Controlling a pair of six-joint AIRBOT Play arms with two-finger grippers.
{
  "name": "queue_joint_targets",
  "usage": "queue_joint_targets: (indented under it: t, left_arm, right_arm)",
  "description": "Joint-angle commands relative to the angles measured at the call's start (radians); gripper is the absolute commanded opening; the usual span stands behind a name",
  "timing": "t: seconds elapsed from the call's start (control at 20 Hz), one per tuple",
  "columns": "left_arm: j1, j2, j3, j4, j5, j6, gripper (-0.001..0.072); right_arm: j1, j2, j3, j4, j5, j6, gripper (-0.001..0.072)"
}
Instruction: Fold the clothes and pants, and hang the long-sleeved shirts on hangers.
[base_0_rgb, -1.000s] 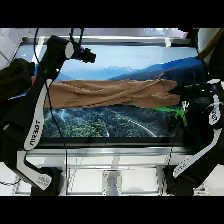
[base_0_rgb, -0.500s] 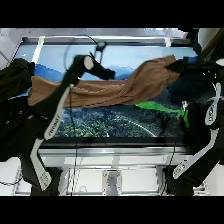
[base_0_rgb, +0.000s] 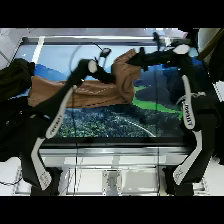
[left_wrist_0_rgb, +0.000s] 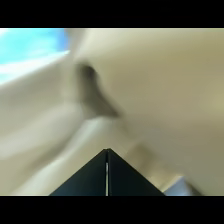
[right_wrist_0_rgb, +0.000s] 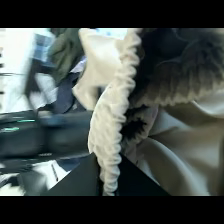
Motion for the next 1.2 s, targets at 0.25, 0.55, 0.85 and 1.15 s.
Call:
queue_joint_targets:
  t: [0.25, 0.55, 0.85, 1.15]
  left_arm:
    - [0.297, 0.324, 0.0, 0.285, -0.397, 0.06, 0.0009]
    - [0.341, 0.399, 0.0, 0.285, -0.397, 0.06, 0.0009]
    - [0.344, 0.4, 0.0, 0.286, -0.4, 0.061, 0.0009]
    - [0.344, 0.399, 0.0, 0.285, -0.386, 0.043, 0.0009]
  right_arm:
    - [0.375, -0.051, -0.046, -0.287, -0.487, 0.198, 0.003]
    - [0.494, -0.078, -0.021, -0.282, -0.753, 0.146, 0.0497]
    - [0.193, 0.045, -0.017, -0.546, -0.151, 0.111, 0.0497]
    - [-0.026, 0.037, -0.151, -0.566, 0.023, 0.172, 0.0558]
